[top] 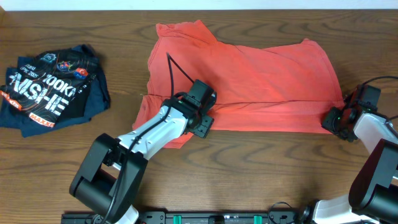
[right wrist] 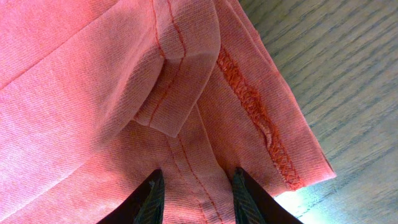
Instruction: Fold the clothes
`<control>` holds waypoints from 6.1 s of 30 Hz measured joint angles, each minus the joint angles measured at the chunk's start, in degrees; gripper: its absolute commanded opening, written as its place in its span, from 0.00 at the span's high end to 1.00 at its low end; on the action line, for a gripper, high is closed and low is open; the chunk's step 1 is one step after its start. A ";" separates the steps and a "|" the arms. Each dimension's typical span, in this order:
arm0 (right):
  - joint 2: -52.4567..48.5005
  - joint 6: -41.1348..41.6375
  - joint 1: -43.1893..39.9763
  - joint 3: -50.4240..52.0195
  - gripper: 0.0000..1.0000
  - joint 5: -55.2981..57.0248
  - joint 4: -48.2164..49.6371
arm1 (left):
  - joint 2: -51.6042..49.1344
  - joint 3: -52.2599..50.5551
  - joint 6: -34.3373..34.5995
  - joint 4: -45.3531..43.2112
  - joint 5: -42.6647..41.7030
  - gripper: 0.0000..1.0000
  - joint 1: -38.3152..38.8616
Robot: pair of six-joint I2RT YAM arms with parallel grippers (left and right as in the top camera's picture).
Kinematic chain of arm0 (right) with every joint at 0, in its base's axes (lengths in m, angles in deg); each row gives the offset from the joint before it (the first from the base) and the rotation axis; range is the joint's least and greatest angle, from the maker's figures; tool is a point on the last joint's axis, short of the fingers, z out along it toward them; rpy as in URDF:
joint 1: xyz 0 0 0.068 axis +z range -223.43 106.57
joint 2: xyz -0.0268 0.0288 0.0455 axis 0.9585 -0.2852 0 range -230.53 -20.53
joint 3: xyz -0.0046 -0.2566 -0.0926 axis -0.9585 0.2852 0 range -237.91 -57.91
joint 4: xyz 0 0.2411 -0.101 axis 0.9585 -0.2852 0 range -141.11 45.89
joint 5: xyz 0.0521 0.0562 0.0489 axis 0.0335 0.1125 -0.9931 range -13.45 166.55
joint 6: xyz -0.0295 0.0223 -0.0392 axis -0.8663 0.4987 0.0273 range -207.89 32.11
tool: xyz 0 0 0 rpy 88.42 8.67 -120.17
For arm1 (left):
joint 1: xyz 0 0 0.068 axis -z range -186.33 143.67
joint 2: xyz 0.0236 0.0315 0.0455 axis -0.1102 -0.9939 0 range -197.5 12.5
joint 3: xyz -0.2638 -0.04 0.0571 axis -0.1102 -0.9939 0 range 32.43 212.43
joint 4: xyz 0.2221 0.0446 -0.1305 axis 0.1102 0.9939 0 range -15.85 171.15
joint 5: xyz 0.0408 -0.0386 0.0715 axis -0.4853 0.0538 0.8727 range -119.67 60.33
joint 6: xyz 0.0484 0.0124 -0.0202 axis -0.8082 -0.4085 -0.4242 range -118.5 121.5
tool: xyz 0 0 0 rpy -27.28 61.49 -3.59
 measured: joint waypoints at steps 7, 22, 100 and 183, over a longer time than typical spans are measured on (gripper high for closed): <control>0.02 0.00 0.04 0.02 0.65 0.02 0.02 | -0.72 0.00 -0.46 -1.70 0.22 0.49 0.74; 0.02 0.00 0.04 0.02 0.65 0.02 0.02 | -3.58 0.00 -1.25 -3.23 6.54 0.94 0.90; 0.02 -0.02 0.04 0.02 0.65 0.00 0.02 | -1.09 4.15 -10.08 -25.33 25.90 0.65 -0.26; 0.02 0.00 0.04 0.02 0.64 -0.07 0.02 | -6.27 7.26 -5.57 -11.04 17.18 0.37 -4.15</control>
